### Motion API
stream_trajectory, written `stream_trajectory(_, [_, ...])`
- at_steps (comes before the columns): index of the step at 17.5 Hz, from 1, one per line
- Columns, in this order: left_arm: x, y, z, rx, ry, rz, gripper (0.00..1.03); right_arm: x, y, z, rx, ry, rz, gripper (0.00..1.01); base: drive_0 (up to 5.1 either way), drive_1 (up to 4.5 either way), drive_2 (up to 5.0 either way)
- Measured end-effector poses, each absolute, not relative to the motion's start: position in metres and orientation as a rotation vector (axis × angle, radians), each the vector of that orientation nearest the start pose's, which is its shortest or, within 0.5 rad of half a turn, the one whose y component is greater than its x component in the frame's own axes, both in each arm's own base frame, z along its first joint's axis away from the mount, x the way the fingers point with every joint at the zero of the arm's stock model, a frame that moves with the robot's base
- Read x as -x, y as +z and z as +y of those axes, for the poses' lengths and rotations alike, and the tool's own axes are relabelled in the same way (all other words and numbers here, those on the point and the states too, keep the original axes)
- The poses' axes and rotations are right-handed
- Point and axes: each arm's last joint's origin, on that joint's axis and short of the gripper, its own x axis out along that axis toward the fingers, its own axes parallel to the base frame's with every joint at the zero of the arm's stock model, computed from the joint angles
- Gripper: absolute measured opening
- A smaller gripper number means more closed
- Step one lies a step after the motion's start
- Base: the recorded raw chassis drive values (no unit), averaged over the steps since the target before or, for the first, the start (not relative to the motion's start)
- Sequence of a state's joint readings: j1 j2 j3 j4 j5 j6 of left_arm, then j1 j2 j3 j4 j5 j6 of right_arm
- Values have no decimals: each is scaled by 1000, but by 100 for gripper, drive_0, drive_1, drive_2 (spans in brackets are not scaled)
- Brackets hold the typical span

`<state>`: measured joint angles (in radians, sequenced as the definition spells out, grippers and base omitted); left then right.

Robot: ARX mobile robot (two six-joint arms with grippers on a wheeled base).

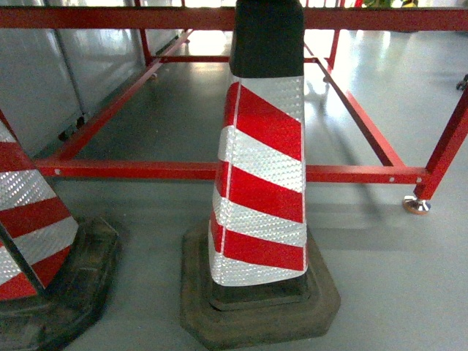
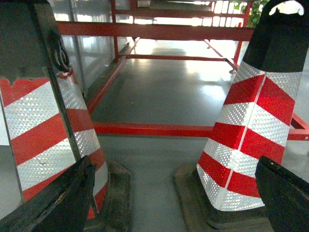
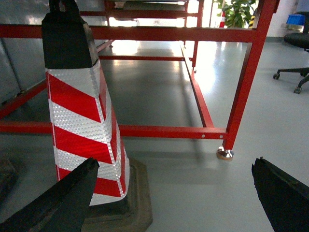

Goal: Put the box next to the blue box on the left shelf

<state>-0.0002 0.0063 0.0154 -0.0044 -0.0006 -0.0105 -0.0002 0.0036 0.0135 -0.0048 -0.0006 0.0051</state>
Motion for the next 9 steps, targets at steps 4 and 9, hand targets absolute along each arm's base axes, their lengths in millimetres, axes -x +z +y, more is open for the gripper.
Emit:
stream_trajectory(4, [-97, 168, 0, 10, 0, -5, 98, -97, 167, 0, -5, 0, -5, 98, 0, 0, 0])
stream_trajectory(9, [-97, 168, 0, 10, 0, -5, 98, -97, 167, 0, -5, 0, -6, 98, 0, 0, 0])
